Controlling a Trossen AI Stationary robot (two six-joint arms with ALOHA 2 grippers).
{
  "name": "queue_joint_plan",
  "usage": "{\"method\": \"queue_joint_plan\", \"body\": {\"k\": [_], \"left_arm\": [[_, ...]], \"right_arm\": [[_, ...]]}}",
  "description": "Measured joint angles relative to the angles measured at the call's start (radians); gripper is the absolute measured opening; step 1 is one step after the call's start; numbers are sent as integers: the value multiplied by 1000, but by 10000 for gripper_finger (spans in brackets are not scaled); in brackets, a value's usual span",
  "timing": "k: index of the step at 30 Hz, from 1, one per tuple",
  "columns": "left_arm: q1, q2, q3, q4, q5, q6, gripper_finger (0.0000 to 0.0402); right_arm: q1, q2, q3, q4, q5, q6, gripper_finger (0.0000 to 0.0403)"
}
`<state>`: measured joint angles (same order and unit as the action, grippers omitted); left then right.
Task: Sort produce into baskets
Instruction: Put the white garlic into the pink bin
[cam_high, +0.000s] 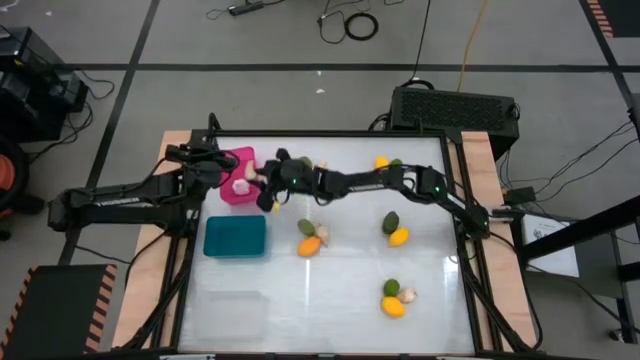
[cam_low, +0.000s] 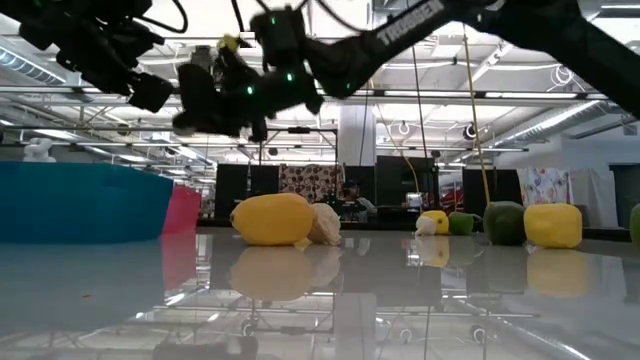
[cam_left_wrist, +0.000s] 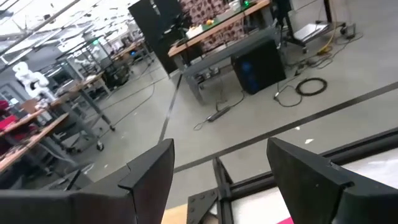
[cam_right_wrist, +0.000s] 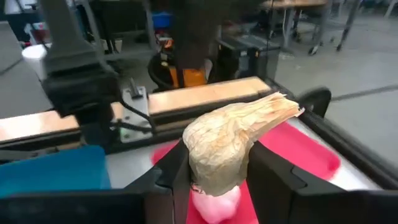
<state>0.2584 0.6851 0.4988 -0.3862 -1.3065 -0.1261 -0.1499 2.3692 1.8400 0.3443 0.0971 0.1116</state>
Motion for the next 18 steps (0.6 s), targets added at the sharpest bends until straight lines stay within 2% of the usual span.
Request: {"method": "queue_joint_plan", "body": {"k": [2,7,18], "left_arm": [[11,0,0,1,0,0,263],[29,0,0,1,0,6,263],[29,0,0,2,46,8,263]], "right_arm": [[-22,18,0,48,-42,42,123],[-43,65,0,109,-62,125,123],[-13,85,-1,146,-70,89,132]]}}
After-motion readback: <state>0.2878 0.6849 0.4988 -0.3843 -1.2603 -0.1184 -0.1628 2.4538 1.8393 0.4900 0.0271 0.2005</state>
